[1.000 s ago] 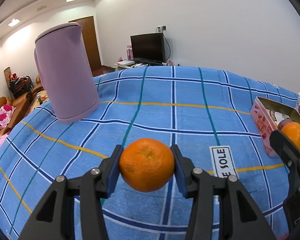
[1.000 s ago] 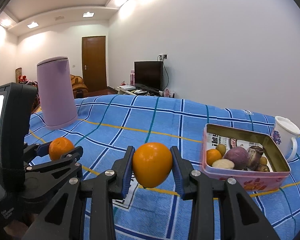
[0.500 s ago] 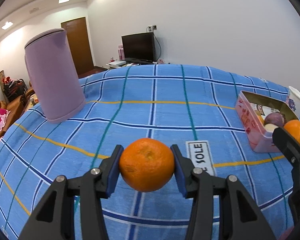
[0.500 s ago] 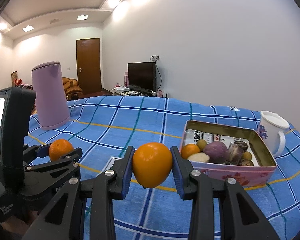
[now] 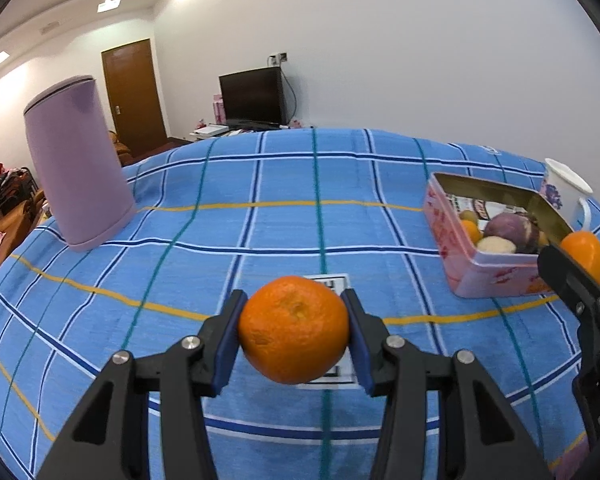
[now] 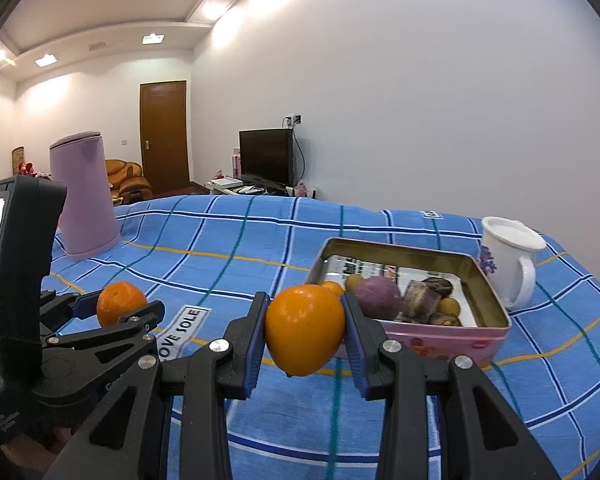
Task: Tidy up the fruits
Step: 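Lift both oranges and carry them over the pink tin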
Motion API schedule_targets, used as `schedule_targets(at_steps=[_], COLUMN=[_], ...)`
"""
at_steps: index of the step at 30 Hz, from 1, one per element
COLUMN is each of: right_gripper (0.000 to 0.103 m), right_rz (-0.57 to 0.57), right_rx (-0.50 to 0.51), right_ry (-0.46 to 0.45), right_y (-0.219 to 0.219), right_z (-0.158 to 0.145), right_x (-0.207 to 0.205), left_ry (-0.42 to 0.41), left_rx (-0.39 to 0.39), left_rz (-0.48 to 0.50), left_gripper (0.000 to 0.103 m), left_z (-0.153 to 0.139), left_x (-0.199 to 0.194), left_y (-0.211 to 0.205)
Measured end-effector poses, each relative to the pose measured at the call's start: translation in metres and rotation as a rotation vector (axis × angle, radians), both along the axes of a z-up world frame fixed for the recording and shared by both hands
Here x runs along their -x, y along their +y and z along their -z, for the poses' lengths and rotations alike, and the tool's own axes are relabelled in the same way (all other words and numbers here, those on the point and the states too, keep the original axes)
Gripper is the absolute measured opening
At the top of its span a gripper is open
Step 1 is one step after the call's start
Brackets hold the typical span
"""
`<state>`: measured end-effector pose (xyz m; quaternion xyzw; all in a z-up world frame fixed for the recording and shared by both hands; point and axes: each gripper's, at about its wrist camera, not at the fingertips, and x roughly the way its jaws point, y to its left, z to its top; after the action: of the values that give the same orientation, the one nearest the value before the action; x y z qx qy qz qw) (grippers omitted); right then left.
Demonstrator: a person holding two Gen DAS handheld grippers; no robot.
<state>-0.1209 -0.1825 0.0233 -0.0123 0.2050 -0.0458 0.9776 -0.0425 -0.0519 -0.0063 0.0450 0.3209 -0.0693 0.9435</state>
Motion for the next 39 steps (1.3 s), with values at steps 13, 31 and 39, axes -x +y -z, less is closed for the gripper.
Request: schedule_targets(at_steps=[13,31,39], right_gripper=[0.038,0.038,0.038], right_rz=[0.049,0.154,0.184], right_rx=[0.006,0.014,0.055], right_ry=[0.0,0.027,0.055], right_y=[-0.033,-0.099,-0.121], right_z=[-0.001,-0.001,-0.002], right_x=[0.013,0.03,0.024], left_ry=[0.0,-0.007,-0.018], left_rx=[0.013,0.019,0.039], left_rz=[0.06,0.203,0.267], left_gripper=[0.049,0.049,0.049], left_z=[-0.008,-0.017,-0.029], left_x=[0.009,0.02,0.018], left_y=[-0.031,-0.101,-0.136])
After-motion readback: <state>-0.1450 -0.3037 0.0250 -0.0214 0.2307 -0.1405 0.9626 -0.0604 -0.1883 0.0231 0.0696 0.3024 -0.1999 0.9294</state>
